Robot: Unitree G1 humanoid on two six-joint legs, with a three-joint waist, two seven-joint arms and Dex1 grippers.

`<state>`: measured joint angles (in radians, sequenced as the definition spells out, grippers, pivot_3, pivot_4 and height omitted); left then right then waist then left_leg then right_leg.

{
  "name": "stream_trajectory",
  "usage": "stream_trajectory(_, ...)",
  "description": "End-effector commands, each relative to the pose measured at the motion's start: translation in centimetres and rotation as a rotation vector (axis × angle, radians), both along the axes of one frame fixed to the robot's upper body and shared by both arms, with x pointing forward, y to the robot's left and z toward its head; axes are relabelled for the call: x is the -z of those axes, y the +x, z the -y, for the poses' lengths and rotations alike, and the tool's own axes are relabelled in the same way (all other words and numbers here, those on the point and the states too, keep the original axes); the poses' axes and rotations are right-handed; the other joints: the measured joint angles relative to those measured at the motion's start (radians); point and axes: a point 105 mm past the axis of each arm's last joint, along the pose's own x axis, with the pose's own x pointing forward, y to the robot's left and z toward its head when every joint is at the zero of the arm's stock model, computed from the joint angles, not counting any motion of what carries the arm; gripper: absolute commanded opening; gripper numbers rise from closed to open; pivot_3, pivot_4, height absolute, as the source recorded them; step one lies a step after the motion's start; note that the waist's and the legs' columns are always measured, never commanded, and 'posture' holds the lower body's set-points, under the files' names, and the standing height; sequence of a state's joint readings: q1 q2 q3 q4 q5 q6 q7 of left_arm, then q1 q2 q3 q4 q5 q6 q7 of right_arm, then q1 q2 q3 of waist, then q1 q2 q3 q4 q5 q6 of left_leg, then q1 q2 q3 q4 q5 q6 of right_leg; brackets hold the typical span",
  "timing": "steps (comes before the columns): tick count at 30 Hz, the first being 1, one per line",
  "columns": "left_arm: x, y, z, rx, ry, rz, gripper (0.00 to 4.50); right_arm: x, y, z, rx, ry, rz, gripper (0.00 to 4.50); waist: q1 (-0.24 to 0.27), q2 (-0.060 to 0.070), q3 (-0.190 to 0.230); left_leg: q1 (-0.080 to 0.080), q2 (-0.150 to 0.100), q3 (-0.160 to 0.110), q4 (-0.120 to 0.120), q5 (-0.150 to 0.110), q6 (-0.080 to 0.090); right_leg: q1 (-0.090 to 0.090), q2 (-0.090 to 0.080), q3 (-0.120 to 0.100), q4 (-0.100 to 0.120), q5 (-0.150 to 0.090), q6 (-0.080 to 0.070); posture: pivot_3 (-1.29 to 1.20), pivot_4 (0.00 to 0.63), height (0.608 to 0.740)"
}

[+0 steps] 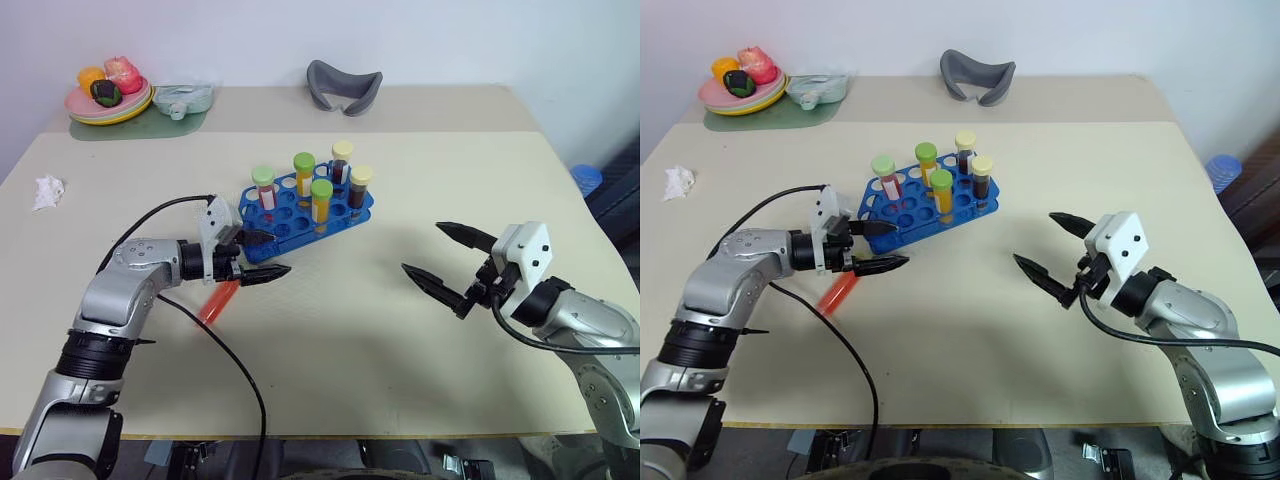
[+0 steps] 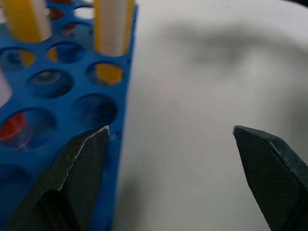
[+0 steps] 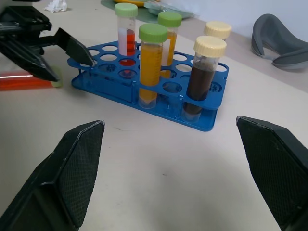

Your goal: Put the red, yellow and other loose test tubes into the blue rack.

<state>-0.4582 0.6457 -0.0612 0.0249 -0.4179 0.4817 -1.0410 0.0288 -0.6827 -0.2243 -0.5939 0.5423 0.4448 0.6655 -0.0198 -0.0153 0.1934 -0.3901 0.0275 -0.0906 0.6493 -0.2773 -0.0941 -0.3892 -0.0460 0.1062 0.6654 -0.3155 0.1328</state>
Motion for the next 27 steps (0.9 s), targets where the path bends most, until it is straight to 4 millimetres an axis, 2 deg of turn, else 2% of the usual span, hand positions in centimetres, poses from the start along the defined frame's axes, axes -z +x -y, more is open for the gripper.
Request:
stream_trajectory(1,-1.3,0.8,-0.6,-0.039,-0.002,0.077,4.22,-0.7,0.0,-0.4,-0.017,0.009,0.038,4.5,-0.001,0.0,0.0,0.0,0.0,0.0,0.0,0.0,0.0,0.0,0.0,0.0,0.0,0.0,0.0,0.0,0.15,0.74)
stream_trajectory(10,-1.2,0.7,-1.2,-0.063,-0.025,0.111,4.22,-1.4,0.6,-1.3,-0.04,0.013,0.048,4.5,-0.002,0.0,0.0,0.0,0.0,0.0,0.0,0.0,0.0,0.0,0.0,0.0,0.0,0.0,0.0,0.0,0.15,0.74)
stream_trajectory(14,-1.4,1.3,-1.8,-0.117,-0.019,0.135,4.22,-1.3,0.9,-1.7,-0.05,0.019,0.048,4.5,-0.001,0.0,0.0,0.0,0.0,0.0,0.0,0.0,0.0,0.0,0.0,0.0,0.0,0.0,0.0,0.0,0.15,0.74)
stream_trajectory(22,-1.6,1.9,-1.9,-0.189,-0.011,0.155,4.22,-1.3,1.1,-1.8,-0.062,0.024,0.049,4.5,-0.001,0.0,0.0,0.0,0.0,0.0,0.0,0.0,0.0,-0.001,0.0,0.0,0.0,0.0,0.0,0.0,0.15,0.74)
stream_trajectory(24,-2.0,0.9,-1.2,-0.129,-0.053,0.143,4.22,-1.2,1.0,-1.7,-0.061,0.025,0.049,4.5,-0.001,0.0,0.0,0.0,0.0,0.0,0.0,0.0,0.0,-0.001,0.0,0.0,0.0,0.0,0.0,0.0,0.15,0.74)
stream_trajectory(27,-3.3,-1.7,0.1,0.032,-0.123,0.14,4.22,-1.1,1.0,-1.5,-0.058,0.026,0.047,4.5,-0.002,0.0,0.0,0.0,0.0,0.0,-0.001,0.0,0.0,-0.001,0.0,0.0,0.0,0.0,0.0,0.0,0.15,0.74)
